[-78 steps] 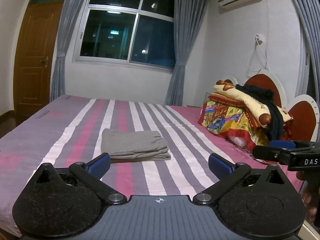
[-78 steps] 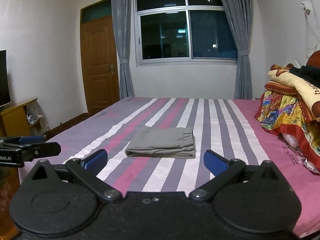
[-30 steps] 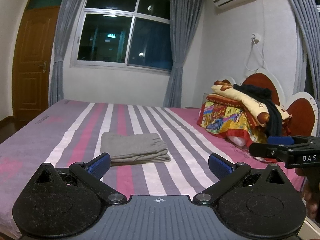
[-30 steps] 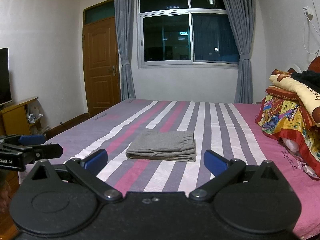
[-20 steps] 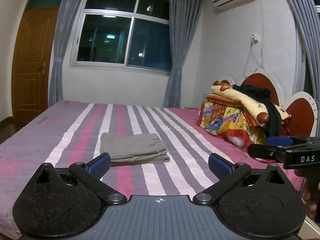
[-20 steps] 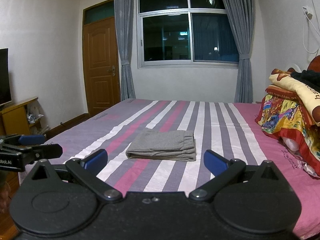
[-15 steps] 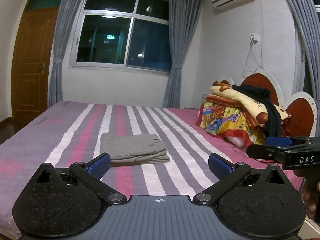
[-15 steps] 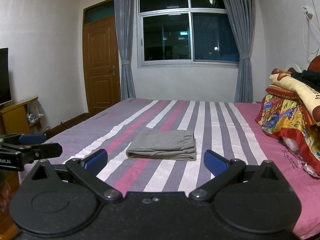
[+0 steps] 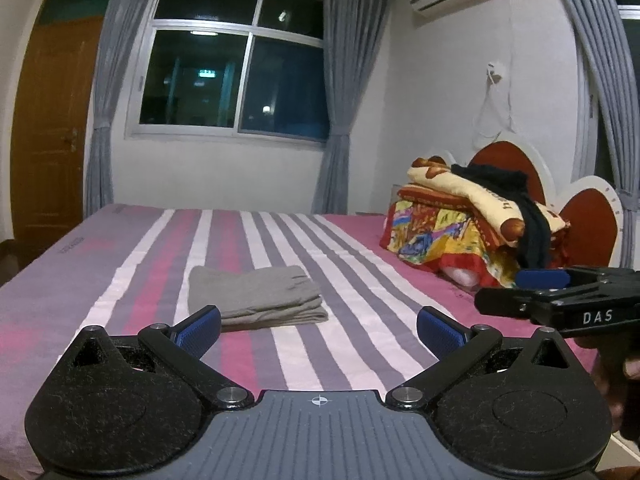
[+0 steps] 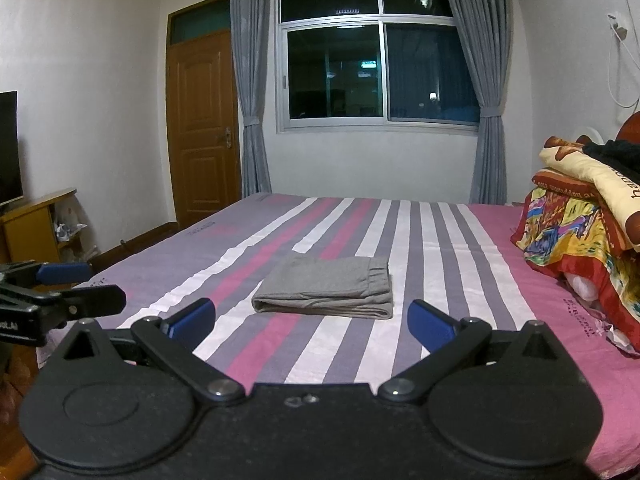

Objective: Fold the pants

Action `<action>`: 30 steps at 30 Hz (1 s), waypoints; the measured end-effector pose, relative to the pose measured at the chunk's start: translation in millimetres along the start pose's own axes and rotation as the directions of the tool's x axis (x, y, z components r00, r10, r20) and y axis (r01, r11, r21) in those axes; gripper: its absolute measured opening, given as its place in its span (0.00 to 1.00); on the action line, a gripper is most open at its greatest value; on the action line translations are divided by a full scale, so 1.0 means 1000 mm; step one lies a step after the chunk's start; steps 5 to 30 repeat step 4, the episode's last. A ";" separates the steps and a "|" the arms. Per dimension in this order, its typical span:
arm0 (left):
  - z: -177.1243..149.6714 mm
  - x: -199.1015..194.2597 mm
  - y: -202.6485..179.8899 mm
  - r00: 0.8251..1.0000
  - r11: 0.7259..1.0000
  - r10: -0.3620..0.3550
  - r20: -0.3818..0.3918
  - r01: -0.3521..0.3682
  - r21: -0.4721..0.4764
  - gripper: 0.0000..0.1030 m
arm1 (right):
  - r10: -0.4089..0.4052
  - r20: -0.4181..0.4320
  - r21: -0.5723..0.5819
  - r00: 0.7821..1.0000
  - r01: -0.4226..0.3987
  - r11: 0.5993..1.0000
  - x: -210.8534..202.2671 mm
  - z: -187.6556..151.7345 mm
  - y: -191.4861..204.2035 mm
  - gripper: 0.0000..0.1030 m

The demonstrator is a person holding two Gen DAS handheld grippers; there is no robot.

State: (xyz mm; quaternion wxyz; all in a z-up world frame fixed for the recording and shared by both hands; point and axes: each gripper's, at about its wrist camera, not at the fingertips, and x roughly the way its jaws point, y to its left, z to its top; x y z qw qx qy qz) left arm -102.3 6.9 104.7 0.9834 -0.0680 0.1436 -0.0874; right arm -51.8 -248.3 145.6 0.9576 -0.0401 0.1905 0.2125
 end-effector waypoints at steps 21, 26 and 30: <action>0.000 0.000 0.003 1.000 1.000 -0.004 0.005 0.004 -0.019 1.00 | -0.001 -0.002 -0.006 1.000 0.001 1.000 0.001 -0.001 -0.003 1.00; 0.000 0.000 0.003 1.000 1.000 -0.004 0.005 0.004 -0.019 1.00 | -0.001 -0.002 -0.006 1.000 0.001 1.000 0.001 -0.001 -0.003 1.00; 0.000 0.000 0.003 1.000 1.000 -0.004 0.005 0.004 -0.019 1.00 | -0.001 -0.002 -0.006 1.000 0.001 1.000 0.001 -0.001 -0.003 1.00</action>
